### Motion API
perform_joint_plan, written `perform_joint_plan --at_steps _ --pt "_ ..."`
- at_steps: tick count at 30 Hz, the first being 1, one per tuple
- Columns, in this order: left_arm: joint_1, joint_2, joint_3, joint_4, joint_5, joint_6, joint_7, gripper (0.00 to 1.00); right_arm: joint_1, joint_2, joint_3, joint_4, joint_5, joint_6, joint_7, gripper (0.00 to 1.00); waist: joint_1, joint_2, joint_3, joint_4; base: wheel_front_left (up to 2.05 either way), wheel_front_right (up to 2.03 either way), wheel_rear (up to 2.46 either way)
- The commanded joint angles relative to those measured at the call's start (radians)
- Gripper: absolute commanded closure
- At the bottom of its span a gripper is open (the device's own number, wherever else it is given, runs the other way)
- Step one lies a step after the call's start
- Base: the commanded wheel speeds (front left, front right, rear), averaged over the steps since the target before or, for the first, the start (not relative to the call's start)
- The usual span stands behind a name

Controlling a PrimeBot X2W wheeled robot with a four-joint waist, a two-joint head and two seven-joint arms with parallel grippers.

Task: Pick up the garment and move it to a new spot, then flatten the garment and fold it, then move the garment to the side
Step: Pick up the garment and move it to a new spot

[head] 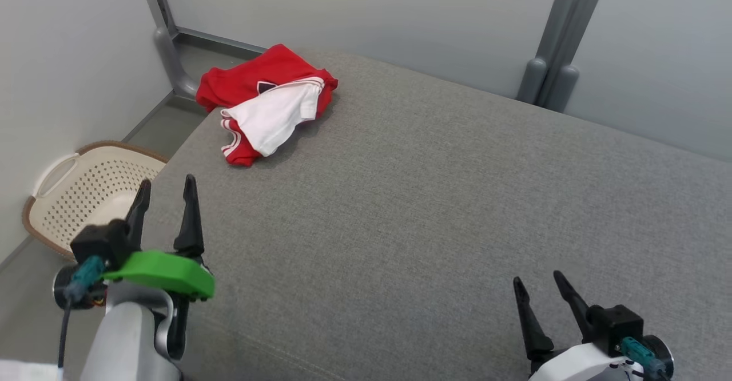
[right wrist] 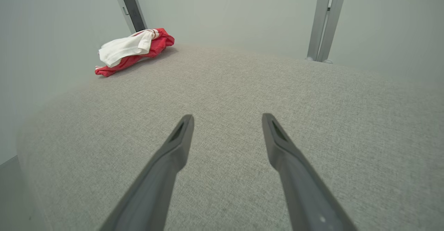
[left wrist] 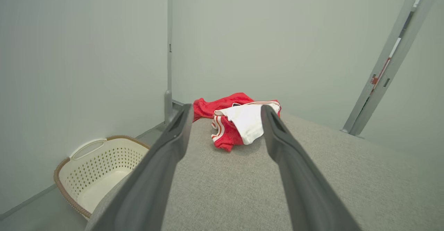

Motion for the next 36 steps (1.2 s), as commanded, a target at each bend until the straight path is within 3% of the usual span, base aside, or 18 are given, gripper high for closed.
perform_joint_plan --at_steps 1,10,15,26,36 --pt "-0.057 0.018 -0.001 0.046 -0.006 -0.002 0.0 0.0 0.007 -0.003 0.013 -0.008 -0.015 -0.002 -0.003 0.0 0.0 0.0 0.018 -0.037 0.0 0.0 0.0" --pt "-0.338 0.051 0.092 0.349 -0.086 0.023 0.003 0.0 -0.038 -0.004 0.098 -0.071 -0.117 -0.002 0.036 0.0 0.0 0.0 0.172 -0.195 0.0 0.0 0.0" --pt "-0.457 0.065 0.142 0.481 -0.155 0.021 0.054 0.0 -0.048 -0.027 0.097 -0.171 -0.164 -0.002 0.079 0.0 0.0 0.0 0.28 -0.255 0.0 0.0 0.0" --pt "-0.647 0.132 0.197 0.651 -0.241 0.052 0.212 0.0 0.032 -0.079 0.027 -0.412 -0.191 -0.002 0.155 0.0 0.0 0.0 0.45 -0.295 0.0 0.0 0.0" --pt "-0.701 0.142 0.196 0.725 -0.252 0.087 0.207 0.0 0.051 -0.097 -0.002 -0.522 -0.203 -0.002 0.177 0.0 0.0 0.0 0.534 -0.326 0.0 0.0 0.0"
